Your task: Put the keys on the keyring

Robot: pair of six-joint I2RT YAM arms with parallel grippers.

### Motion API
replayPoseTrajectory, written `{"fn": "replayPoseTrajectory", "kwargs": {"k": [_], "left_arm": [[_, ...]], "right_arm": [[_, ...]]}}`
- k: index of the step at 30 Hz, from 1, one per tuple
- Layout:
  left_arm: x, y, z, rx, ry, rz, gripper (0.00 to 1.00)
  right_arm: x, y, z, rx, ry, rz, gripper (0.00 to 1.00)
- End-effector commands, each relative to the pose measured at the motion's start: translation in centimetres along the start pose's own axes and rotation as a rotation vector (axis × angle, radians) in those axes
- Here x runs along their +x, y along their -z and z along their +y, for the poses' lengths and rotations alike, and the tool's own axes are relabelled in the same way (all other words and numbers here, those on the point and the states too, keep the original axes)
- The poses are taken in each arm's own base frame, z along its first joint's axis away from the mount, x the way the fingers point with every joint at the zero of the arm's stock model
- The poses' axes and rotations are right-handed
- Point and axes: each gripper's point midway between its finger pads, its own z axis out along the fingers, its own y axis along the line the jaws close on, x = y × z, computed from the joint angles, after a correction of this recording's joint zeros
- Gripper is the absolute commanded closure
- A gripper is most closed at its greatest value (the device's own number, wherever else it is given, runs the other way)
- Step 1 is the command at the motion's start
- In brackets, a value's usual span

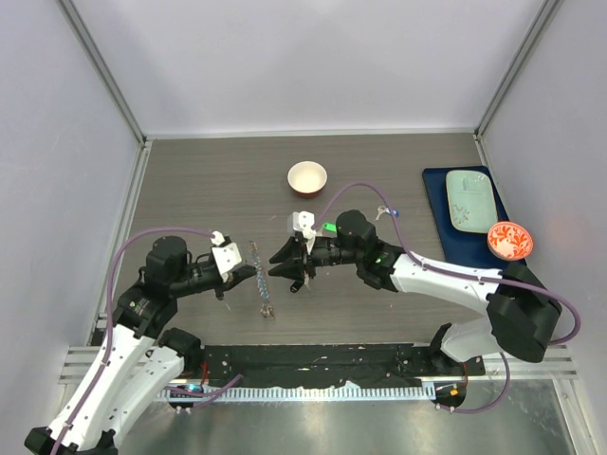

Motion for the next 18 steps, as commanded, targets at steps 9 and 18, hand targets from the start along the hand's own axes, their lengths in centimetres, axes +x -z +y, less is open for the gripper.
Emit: {"fn": "replayPoseTrajectory", "kwargs": {"k": [9,18], "left_arm": [[-2.2,-0.1,-0.1,0.025,-0.035,-0.086,1.0],[-2.5,0.1,-0.4,0.029,-0.044,-0.101,1.0]], "right_arm": [[-1.9,-1.9,0.9,-0.13,0.044,-0.052,0.7],[-1.0,-2.3,-0.9,-0.035,0.005,-0.033,0.77]]}}
